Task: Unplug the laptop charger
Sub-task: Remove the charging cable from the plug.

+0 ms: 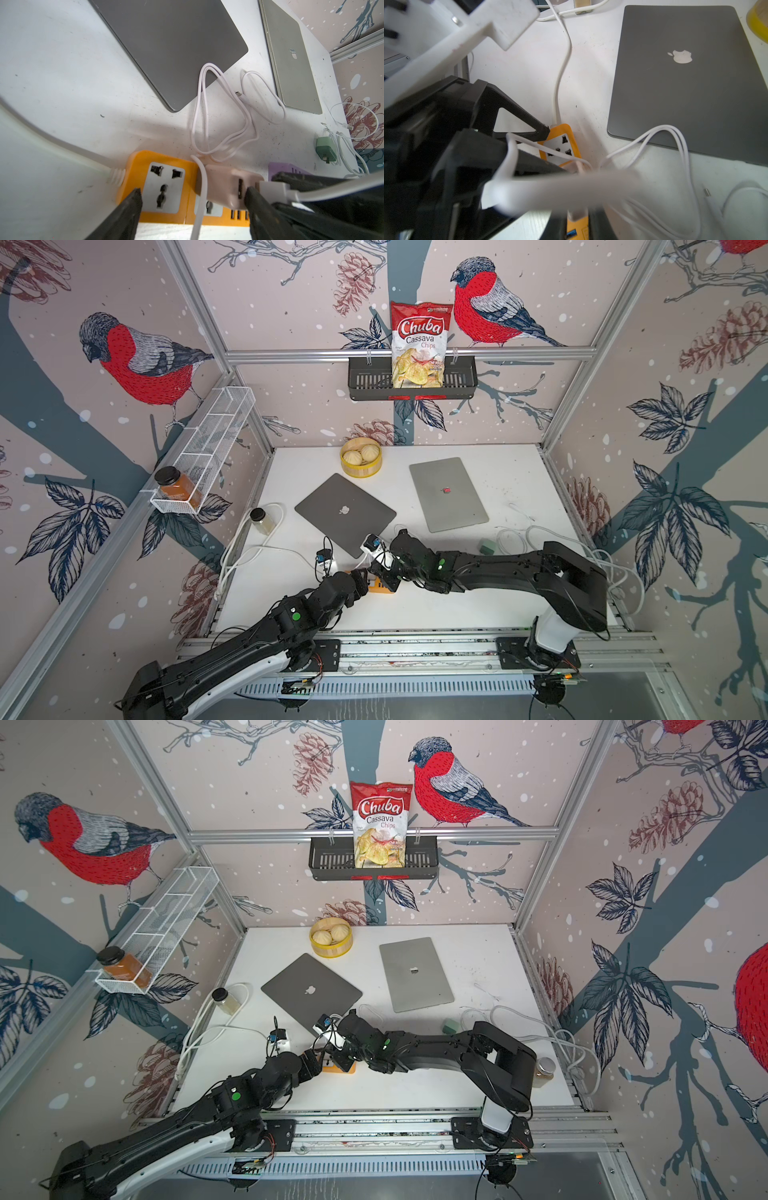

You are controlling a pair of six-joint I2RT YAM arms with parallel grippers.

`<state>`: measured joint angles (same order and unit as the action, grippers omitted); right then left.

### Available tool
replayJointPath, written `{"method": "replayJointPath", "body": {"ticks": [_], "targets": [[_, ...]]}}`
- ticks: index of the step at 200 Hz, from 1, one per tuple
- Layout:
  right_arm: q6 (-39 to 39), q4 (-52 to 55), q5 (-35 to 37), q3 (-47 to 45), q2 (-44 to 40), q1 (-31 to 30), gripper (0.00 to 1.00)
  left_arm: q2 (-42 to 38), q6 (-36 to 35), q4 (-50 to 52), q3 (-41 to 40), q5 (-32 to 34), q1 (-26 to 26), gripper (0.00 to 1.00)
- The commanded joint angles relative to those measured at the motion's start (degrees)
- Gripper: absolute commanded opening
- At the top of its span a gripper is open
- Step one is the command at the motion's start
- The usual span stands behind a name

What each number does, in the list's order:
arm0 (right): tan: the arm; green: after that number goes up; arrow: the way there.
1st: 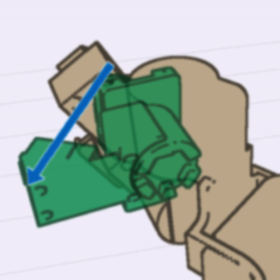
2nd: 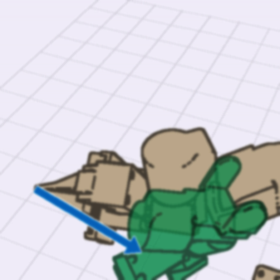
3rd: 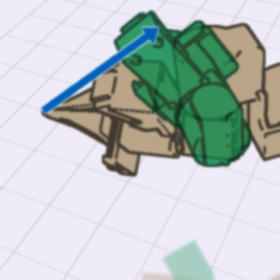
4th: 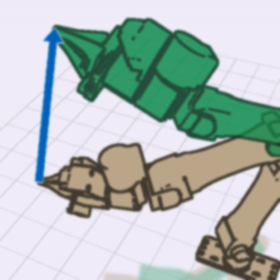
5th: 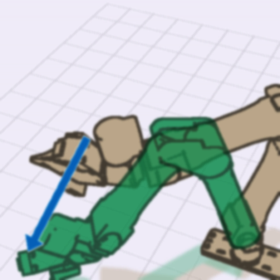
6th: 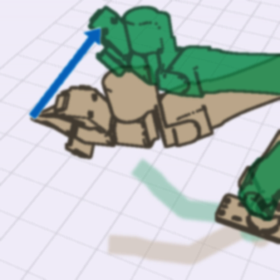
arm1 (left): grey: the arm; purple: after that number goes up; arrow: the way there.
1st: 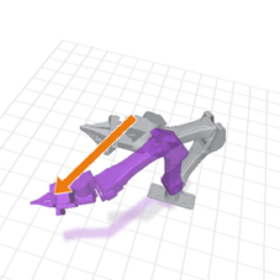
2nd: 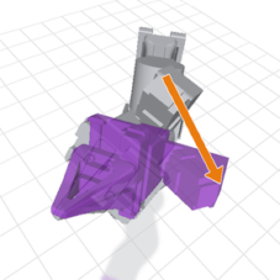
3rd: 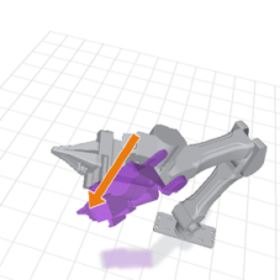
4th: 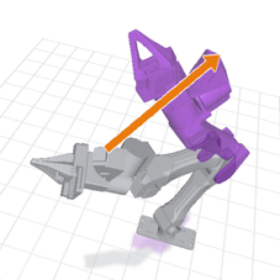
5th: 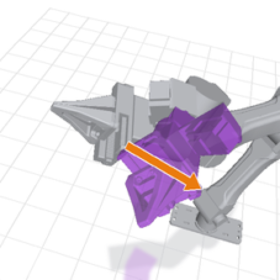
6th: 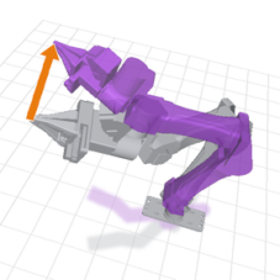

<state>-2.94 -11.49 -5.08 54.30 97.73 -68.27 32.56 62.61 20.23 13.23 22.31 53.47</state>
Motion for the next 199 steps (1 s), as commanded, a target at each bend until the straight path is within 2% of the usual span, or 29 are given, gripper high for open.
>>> {"method": "replayJointPath", "body": {"ticks": [1, 199], "targets": [[0.7, 0.4, -0.2, 0.1, -0.1, -0.4, 0.14, 0.4, -0.5, 3.2, -0.6, -0.9, -0.2, 0.78], [-0.3, -1.5, 0.8, 0.3, -1.1, -0.4, 0.13, 1.0, 0.4, 3.9, -3.5, -2.2, -0.4, 0.77]]}}
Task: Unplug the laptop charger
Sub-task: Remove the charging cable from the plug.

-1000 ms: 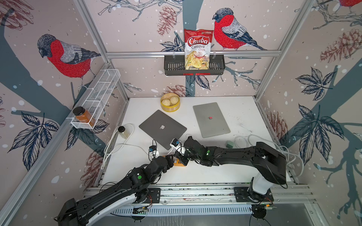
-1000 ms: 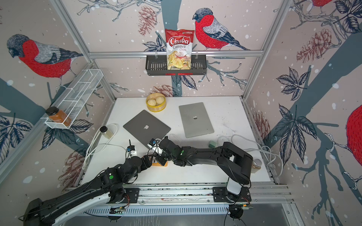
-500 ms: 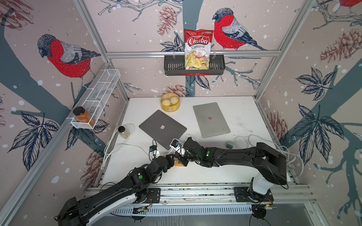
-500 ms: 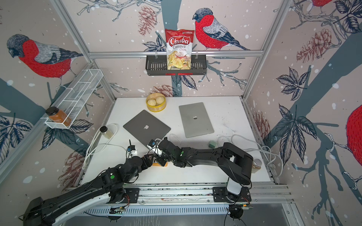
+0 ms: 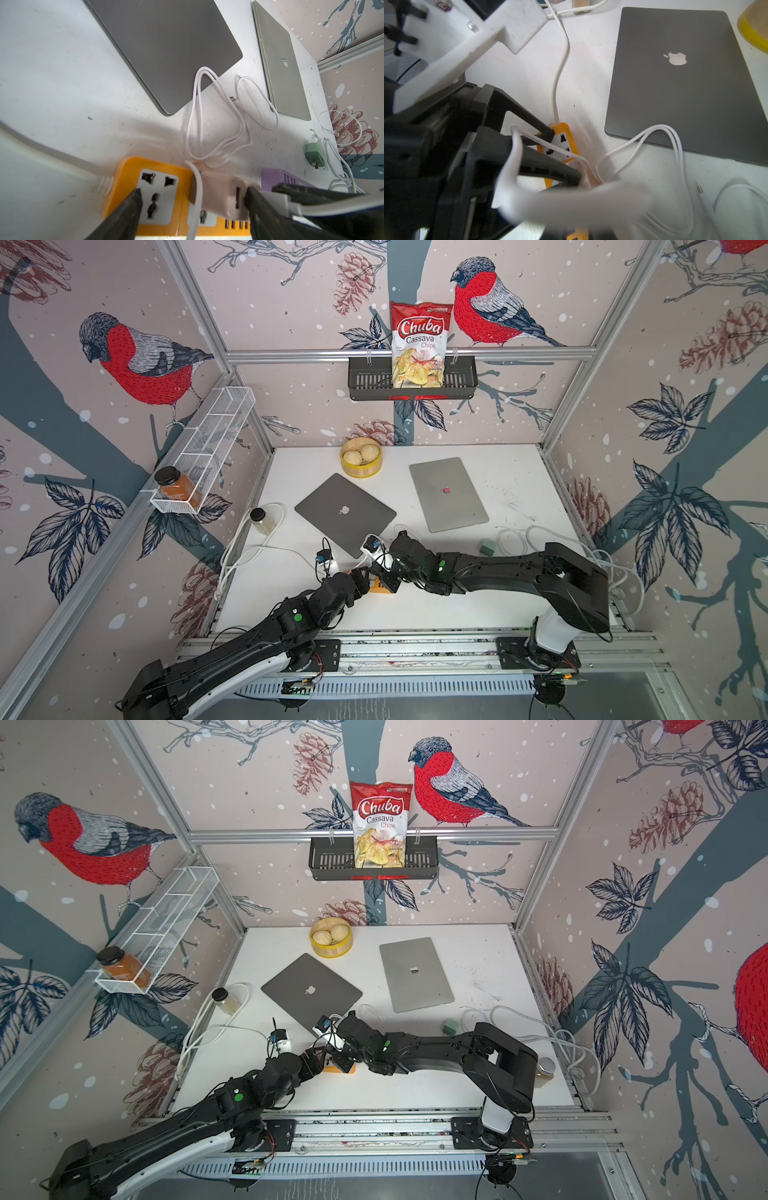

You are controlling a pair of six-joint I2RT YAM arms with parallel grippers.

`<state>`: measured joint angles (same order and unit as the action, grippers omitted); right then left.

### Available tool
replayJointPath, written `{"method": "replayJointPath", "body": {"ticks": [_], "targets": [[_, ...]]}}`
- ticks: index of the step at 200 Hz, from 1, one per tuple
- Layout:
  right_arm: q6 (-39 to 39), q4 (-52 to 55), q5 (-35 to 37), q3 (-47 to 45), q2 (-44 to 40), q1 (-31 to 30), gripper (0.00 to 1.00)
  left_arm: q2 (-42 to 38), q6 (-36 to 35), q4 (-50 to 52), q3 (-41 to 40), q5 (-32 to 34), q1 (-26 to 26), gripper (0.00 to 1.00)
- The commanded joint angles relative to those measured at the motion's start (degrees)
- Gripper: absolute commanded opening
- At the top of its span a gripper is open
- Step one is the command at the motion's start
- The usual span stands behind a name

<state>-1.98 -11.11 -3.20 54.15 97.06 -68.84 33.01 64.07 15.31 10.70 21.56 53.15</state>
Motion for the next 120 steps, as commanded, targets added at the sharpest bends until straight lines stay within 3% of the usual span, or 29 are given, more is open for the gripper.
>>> {"method": "replayJointPath", "body": {"ticks": [1, 120], "targets": [[-1.2, -1.9, -1.1, 0.5, -0.4, 0.2, 0.13, 0.6, -1.1, 8.8, -1.0, -1.4, -0.1, 0.77], [-1.4, 1.1, 2.6, 3.7, -0.5, 0.7, 0.12, -0.7, -0.6, 9.8, -1.7, -1.4, -0.2, 0.77]]}}
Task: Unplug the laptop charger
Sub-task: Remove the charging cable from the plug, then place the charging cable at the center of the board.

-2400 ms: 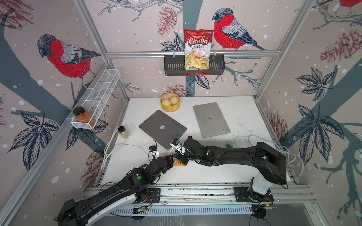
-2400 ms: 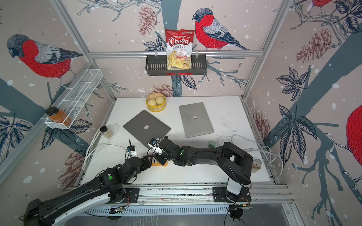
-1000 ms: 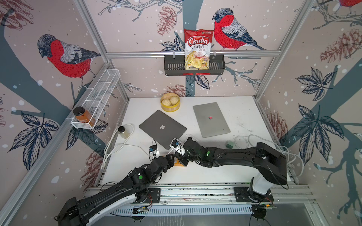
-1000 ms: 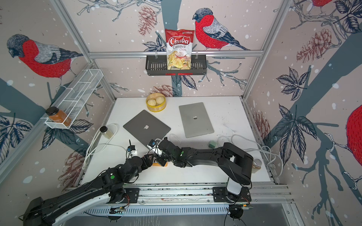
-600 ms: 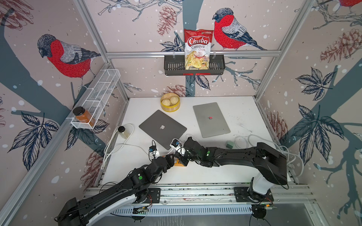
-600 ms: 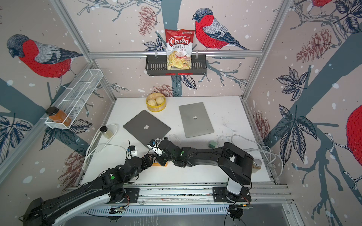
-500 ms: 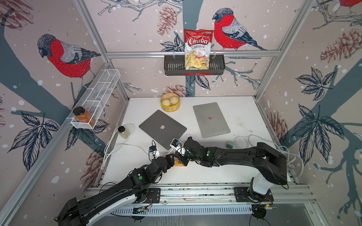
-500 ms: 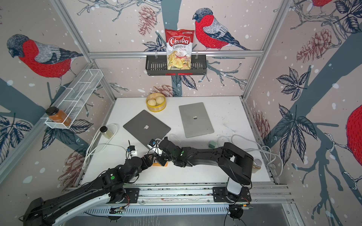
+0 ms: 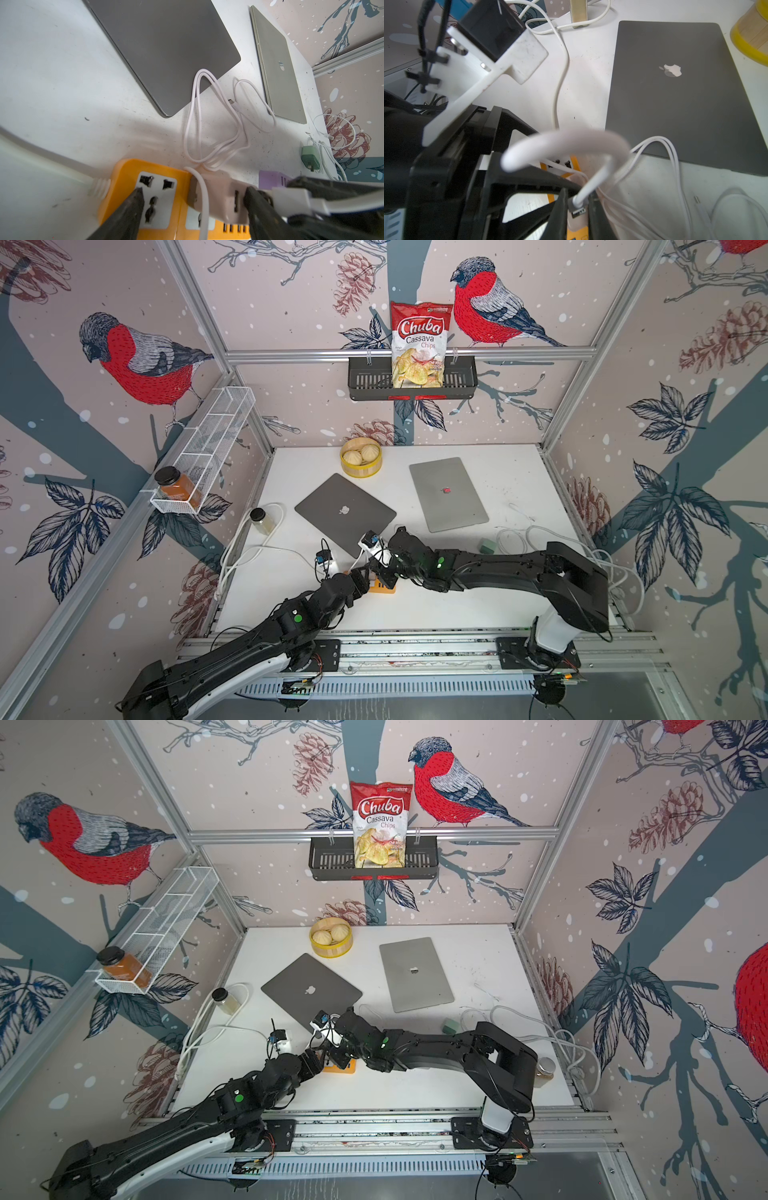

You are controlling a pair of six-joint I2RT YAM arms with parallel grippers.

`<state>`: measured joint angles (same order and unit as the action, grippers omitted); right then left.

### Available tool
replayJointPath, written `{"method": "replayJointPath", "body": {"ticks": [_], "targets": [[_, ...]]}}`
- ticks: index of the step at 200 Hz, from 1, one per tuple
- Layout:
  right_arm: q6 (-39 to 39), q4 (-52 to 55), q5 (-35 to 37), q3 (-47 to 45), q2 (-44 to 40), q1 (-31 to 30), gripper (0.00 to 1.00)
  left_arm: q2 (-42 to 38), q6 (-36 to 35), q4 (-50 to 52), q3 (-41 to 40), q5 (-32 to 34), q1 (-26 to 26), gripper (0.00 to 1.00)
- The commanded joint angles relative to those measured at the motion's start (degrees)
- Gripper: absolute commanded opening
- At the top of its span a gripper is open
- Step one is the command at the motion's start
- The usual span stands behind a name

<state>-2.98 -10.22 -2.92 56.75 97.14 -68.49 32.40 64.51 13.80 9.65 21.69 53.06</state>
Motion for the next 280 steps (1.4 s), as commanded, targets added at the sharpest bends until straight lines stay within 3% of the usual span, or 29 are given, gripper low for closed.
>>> {"method": "replayJointPath", "body": {"ticks": [1, 46, 103, 160, 193, 228, 280], "targets": [[-0.4, 0.2, 2.3, 1.2, -0.5, 0.4, 0.12, -0.1, -1.0, 11.3, -0.6, -1.6, -0.1, 0.77], [-3.1, 3.5, 8.0, 5.7, 0.5, 1.6, 0.12, -1.7, -3.3, 11.4, 0.3, -1.1, -0.1, 0.86], [-10.2, 8.1, 13.7, 5.9, 0.5, 7.9, 0.12, -0.9, -6.0, 11.1, 2.7, -0.6, -0.2, 0.88], [-14.8, 17.8, 27.1, 4.1, -2.4, 14.8, 0.12, 1.1, -7.5, 8.9, 4.0, -0.8, -0.1, 0.89], [-13.9, 19.2, 23.5, 5.6, -1.0, 15.9, 0.14, 2.2, -8.1, 7.7, 4.4, -0.4, -0.1, 0.89], [-15.3, 22.7, 17.1, 10.6, 8.1, 15.6, 0.14, 3.2, -9.1, 7.7, 5.9, 0.1, -0.1, 0.9], [-17.1, 21.7, 15.4, 12.1, 13.6, 13.8, 0.16, 3.0, -10.4, 9.1, 7.8, 1.4, -0.1, 0.9]]}}
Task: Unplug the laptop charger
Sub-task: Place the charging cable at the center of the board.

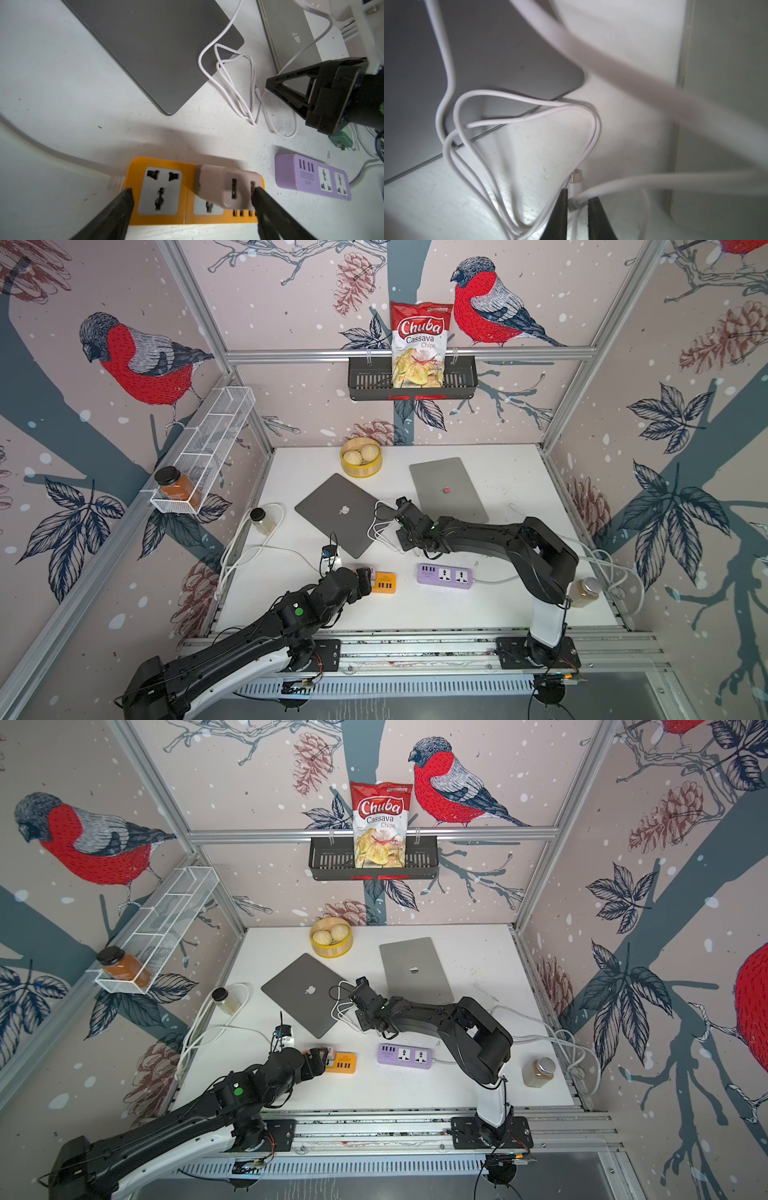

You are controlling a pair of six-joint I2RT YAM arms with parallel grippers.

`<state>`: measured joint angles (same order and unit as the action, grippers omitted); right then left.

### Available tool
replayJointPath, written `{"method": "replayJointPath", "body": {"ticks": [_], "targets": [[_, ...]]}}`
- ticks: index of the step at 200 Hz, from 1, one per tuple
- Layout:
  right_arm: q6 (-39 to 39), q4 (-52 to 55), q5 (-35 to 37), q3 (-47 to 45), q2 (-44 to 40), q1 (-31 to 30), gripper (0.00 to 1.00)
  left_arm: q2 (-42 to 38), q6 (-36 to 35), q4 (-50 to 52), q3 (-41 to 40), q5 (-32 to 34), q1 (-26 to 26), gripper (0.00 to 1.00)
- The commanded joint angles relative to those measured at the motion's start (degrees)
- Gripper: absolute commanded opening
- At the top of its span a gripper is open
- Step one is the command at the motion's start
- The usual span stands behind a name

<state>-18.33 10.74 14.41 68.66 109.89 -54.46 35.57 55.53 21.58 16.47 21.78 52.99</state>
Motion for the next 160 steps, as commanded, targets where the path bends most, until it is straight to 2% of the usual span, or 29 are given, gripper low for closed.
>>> {"method": "replayJointPath", "body": {"ticks": [1, 17, 50, 78, 121, 160], "targets": [[-1.7, 0.8, -1.9, 0.2, 0.8, -0.2, 0.16, -0.2, -1.4, 1.4, 1.0, 1.4, -0.1, 0.9], [-2.0, 0.5, -2.1, -0.7, 0.8, -0.2, 0.22, -0.2, -2.0, 2.0, 2.0, 2.2, -0.2, 0.91], [-2.5, -1.0, -1.4, -4.1, -2.6, -1.1, 0.45, -0.1, -3.9, 2.6, 4.4, 2.8, -0.5, 0.91], [-2.8, -1.0, 1.1, -5.9, -7.0, -2.4, 0.55, 1.5, -5.4, 1.8, 5.0, 2.4, -0.6, 0.88], [-3.7, -0.1, 5.1, -8.3, -15.2, -5.8, 0.61, 4.7, -6.8, -1.0, 5.5, -0.7, -0.6, 0.83], [-5.0, -2.0, 2.8, -11.6, -18.2, -8.1, 0.62, 3.2, -3.7, 1.4, 4.5, 0.9, -0.6, 0.8]]}}
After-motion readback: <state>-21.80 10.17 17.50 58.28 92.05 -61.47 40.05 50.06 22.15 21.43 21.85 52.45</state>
